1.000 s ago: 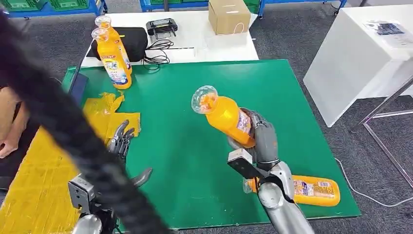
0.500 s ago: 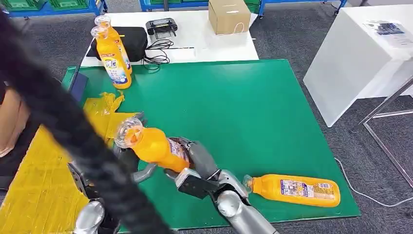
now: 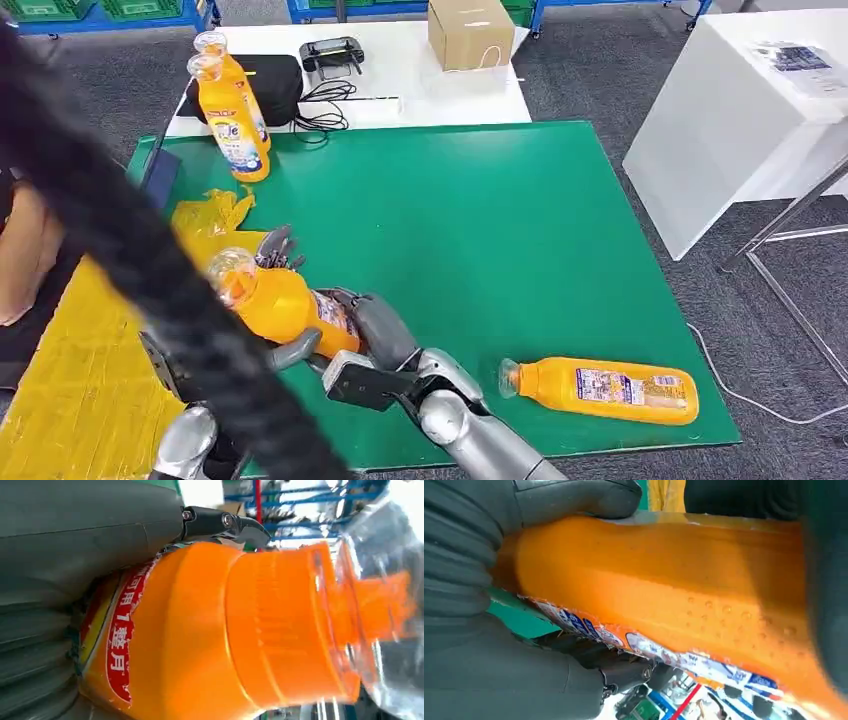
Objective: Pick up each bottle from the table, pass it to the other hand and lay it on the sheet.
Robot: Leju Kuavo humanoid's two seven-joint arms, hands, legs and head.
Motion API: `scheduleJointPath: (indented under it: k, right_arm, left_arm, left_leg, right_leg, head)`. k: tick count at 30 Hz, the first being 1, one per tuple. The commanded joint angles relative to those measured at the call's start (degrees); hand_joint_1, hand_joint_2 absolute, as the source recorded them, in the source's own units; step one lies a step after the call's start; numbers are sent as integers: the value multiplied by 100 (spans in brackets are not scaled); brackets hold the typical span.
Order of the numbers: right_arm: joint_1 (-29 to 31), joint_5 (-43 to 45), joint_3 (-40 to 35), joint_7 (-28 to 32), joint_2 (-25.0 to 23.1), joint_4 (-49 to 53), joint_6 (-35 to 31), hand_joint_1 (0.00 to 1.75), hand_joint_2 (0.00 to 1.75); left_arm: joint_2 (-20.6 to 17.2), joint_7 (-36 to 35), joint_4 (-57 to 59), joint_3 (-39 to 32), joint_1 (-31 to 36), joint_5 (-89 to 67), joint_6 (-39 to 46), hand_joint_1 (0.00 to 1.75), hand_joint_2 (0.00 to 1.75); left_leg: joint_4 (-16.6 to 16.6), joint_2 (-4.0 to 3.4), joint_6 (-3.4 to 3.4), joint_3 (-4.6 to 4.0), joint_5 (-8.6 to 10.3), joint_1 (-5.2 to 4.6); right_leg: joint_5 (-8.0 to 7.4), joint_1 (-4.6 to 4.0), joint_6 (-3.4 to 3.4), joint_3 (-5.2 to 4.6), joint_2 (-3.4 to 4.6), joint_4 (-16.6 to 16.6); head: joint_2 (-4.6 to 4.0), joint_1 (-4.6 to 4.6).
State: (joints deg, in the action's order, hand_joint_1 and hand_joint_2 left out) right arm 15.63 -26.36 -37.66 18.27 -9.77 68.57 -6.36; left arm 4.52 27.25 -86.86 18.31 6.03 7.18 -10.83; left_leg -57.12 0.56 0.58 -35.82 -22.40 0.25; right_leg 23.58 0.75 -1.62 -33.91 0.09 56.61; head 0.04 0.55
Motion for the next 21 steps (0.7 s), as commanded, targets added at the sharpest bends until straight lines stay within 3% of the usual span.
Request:
scheduleJointPath:
  k: [1, 18, 19, 20, 21]
  right_arm:
    - [292, 23, -450, -30, 128, -344, -45, 166, 175]
    - [127, 155, -215, 10, 213, -443, -119, 164, 175]
    - [-2, 339, -59, 90, 206, -366, -131, 141, 175]
    - [-170, 546, 140, 194, 233, -265, -162, 65, 175]
    - [-324, 633, 291, 273, 294, -168, -218, 0, 175]
  left_arm:
    - [70, 208, 231, 101, 211, -151, 334, 175, 175]
    - [39, 337, 32, 0, 202, -171, 464, 175, 175]
    - [27, 349, -17, -24, 179, -166, 491, 175, 175]
    - [0, 351, -78, -39, 137, -170, 507, 175, 175]
    - [-39, 342, -142, -39, 78, -234, 549, 175, 175]
  left_leg:
    - [0, 2, -1, 11, -8, 3]
    - [-2, 4, -1, 16, -11, 8]
    - [0, 4, -1, 15, -10, 6]
    - [-1, 5, -1, 16, -11, 7]
    - [0, 7, -1, 11, -8, 6]
  right_leg:
    - [7, -4, 3, 16, -5, -5]
    - [10, -9, 4, 22, -10, -8]
    - [9, -8, 4, 19, -9, -8]
    - [10, -8, 4, 22, -11, -7]
    - [8, -7, 3, 17, -12, -8]
  head:
    - [0, 0]
    - [0, 0]
    - [0, 0]
    - [0, 0]
    - [0, 0]
